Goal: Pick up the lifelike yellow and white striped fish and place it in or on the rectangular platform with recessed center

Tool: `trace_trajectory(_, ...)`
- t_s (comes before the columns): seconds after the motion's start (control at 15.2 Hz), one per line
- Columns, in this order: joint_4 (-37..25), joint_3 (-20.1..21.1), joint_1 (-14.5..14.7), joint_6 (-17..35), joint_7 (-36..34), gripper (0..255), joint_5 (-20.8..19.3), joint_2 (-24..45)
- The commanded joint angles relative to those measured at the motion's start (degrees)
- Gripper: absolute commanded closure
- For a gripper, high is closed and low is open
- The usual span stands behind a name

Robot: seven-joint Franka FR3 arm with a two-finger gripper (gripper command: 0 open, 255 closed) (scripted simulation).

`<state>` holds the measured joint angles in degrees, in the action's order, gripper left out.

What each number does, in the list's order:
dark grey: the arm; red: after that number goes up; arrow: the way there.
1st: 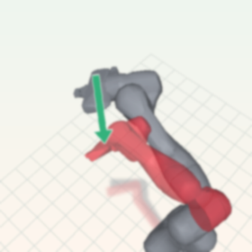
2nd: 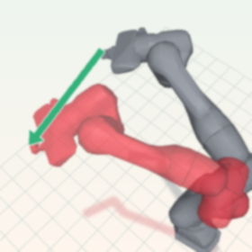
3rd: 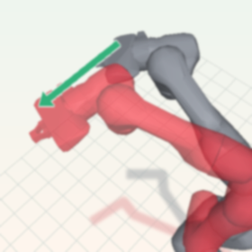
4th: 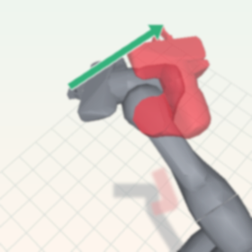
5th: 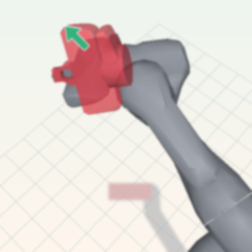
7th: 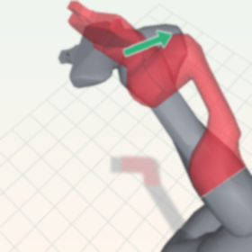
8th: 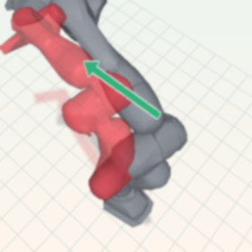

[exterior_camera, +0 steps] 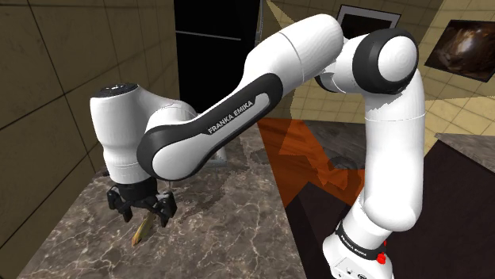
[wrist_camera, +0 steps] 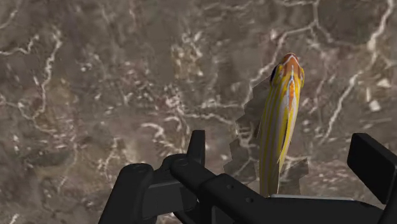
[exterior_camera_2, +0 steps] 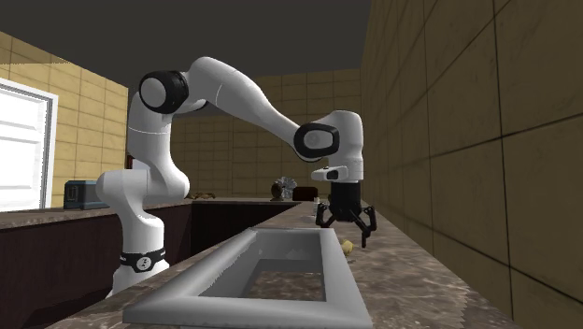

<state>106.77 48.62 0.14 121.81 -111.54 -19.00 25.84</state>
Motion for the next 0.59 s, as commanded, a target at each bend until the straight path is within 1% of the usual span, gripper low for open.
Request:
trace_trajectory(0.0, 0.0, 0.0, 0.0, 0.1, 0.0, 0, 0.0, 0.0)
trace_trajectory(0.2, 0.0, 0.0, 0.0, 0.1, 0.0, 0, 0.0, 0.0)
trace_trajectory(0.26, 0.0, 0.0, 0.0, 0.1, 0.0, 255, 0.0, 0.0)
trace_trajectory(0.53, 0.0, 0.0, 0.0, 0.1, 0.0, 255, 0.0, 0.0)
